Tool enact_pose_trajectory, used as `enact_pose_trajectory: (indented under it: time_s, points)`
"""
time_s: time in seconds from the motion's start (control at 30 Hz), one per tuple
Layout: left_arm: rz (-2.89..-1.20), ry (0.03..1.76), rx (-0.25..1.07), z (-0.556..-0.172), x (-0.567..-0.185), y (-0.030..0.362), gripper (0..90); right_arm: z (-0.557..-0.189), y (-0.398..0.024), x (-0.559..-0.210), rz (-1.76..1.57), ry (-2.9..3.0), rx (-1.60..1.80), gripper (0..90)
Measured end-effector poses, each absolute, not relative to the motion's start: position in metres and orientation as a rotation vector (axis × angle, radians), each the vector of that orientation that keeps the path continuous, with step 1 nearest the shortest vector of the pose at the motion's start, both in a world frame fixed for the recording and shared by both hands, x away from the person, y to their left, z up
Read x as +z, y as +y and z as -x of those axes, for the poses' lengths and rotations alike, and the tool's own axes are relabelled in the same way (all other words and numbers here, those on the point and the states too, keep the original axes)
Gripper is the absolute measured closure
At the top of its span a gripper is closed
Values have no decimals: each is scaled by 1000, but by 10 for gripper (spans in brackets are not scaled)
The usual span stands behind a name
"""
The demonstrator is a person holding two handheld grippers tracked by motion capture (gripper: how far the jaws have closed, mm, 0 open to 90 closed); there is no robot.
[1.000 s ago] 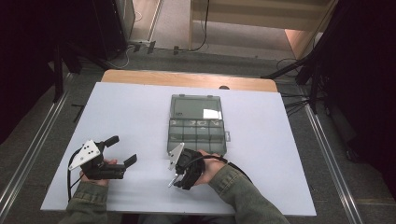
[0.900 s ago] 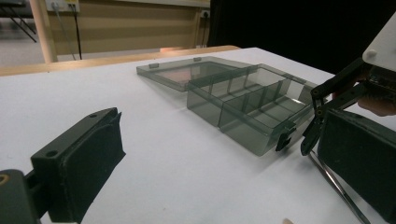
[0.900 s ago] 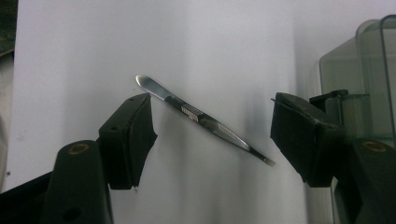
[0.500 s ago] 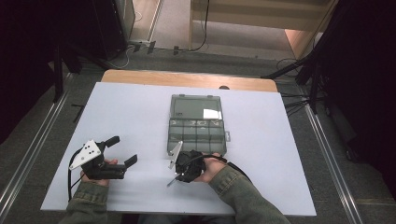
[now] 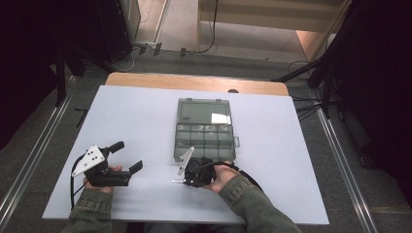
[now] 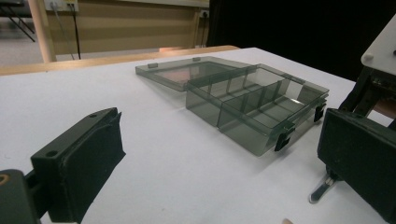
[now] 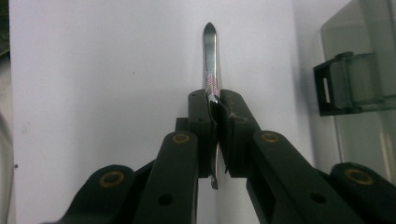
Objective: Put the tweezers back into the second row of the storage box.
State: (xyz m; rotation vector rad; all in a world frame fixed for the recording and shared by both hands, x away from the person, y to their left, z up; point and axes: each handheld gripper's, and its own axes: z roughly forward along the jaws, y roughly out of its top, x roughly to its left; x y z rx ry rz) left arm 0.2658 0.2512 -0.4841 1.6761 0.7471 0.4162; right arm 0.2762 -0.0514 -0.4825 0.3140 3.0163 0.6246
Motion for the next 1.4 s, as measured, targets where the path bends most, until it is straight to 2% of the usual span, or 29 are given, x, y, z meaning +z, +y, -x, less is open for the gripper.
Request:
enact_pose_trajectory:
  time_s: [0.93, 1.4]
  points:
    - [-1686, 746, 415, -266, -485, 251, 0, -291, -100, -437, -464, 2851, 1130, 859]
    - [-1684, 743, 413, -267, -485, 251, 0, -304, -124, -430, -561, 2728, 1294, 858]
